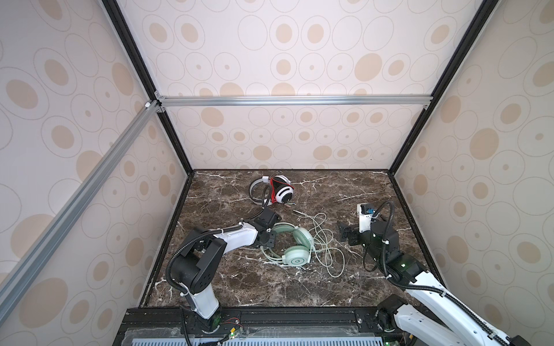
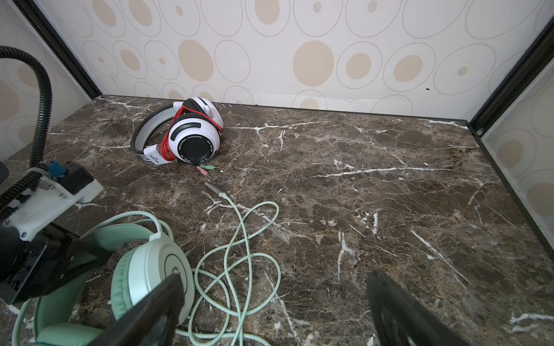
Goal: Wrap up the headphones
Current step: 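Grasp the mint-green headband with the left gripper while right gripper waits, then lift the mint-green headset high with the left gripper while right reaches the cable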
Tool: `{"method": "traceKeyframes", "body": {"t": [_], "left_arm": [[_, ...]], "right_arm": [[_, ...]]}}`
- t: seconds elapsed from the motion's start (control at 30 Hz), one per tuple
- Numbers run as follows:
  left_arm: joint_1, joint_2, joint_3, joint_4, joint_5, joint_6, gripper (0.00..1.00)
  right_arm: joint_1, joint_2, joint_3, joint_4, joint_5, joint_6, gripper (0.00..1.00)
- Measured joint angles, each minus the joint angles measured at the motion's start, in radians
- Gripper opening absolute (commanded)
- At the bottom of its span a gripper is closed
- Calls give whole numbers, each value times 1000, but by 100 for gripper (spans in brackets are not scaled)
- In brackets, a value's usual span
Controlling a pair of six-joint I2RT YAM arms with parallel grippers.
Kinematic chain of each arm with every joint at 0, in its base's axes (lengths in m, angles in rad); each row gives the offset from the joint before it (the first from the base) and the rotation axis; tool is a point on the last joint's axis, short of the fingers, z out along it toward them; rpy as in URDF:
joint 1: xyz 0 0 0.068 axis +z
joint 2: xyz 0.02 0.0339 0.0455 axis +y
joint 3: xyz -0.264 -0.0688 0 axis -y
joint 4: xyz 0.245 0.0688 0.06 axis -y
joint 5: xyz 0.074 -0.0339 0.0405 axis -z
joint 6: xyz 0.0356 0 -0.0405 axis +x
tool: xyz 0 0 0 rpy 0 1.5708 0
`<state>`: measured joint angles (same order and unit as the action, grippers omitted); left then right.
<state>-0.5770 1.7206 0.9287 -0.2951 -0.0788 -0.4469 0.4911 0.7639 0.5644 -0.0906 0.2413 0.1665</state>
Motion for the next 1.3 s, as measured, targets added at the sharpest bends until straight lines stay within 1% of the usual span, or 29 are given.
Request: {"method": "traceKeyframes", "body": {"t": [0.03, 0.17, 0.3, 0.43, 0.57, 0.67, 0.83, 0.93, 1.1, 1.3], "left_arm": [[0, 2, 1, 3, -4, 3, 27], [5, 4, 3, 9, -13, 2, 15], [8, -3, 9, -16, -23, 8, 0], [8, -41, 33, -85, -44, 18, 0], [8, -133, 117, -182, -88, 67, 0], [9, -196, 224, -273, -128, 113, 0], [10, -266, 452, -386, -167, 175, 0], [10, -291, 570, -444, -172, 209, 0], [10, -303, 703, -504, -153, 248, 0], [10, -287, 790, -561, -143, 266, 0]], "right_arm": [[0, 0, 0, -1, 2, 0, 98], [0, -8, 0, -6, 10, -4, 98], [0, -13, 0, -6, 13, -11, 100], [0, -13, 0, -13, -14, -11, 100], [0, -45, -31, 7, -87, -14, 100], [0, -113, -88, 48, -158, -19, 100], [-1, -222, -185, 156, -314, -39, 100], [-1, -245, -207, 215, -400, -54, 100], [-1, -193, -206, 334, -541, -60, 100], [-1, -22, -158, 394, -740, -62, 100]]}}
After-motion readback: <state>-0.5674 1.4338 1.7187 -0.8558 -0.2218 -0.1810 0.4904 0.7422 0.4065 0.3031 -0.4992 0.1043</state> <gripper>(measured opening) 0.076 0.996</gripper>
